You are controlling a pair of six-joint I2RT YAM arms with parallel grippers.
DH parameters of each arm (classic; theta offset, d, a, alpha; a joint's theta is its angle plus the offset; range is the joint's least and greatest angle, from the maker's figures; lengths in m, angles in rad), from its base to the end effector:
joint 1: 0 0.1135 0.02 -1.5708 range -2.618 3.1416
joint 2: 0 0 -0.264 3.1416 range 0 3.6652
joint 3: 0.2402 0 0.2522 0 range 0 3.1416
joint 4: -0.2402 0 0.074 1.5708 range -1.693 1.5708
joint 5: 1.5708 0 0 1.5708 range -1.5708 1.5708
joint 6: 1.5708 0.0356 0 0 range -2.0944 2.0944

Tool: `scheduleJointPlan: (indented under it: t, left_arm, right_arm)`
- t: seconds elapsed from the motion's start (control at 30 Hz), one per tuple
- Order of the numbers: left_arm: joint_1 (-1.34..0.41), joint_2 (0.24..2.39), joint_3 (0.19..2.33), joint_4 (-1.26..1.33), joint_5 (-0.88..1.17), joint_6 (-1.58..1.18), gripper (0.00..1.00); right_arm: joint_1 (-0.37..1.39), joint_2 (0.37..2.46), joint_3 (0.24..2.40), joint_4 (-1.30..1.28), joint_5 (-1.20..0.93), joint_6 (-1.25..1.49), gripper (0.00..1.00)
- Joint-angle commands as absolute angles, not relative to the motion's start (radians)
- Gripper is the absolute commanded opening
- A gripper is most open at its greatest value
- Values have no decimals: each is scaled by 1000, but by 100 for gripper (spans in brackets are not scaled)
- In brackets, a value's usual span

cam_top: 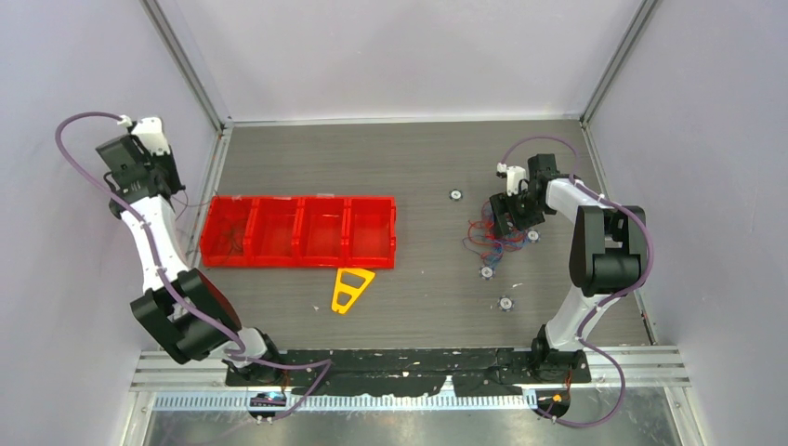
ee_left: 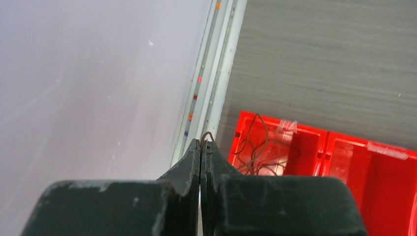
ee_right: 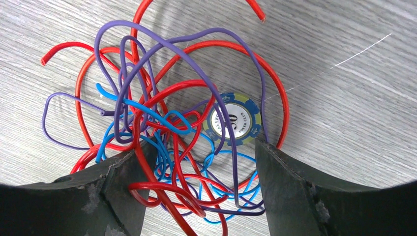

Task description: Untangle the cables

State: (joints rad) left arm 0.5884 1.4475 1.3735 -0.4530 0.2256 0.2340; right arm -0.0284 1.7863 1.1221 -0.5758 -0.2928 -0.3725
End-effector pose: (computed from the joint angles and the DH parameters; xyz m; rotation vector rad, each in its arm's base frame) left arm 0.2791 0.1766 0.3626 -0.2343 2.0807 0.2633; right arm 0.3416 0.0006 0.1654 -0.5365 2.6929 0.3054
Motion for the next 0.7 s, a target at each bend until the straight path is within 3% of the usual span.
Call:
scheduleJointPlan:
  t: [0.0, 0.67]
  left_arm:
    - [571, 1438, 1312, -412, 209, 304, 0]
    - [440, 1639, 1472, -576, 305, 153, 0]
  right_arm:
    - [-34, 1822, 1109, -661, -302, -333, 77]
    - [-34, 1818, 1095, -657, -299, -322, 77]
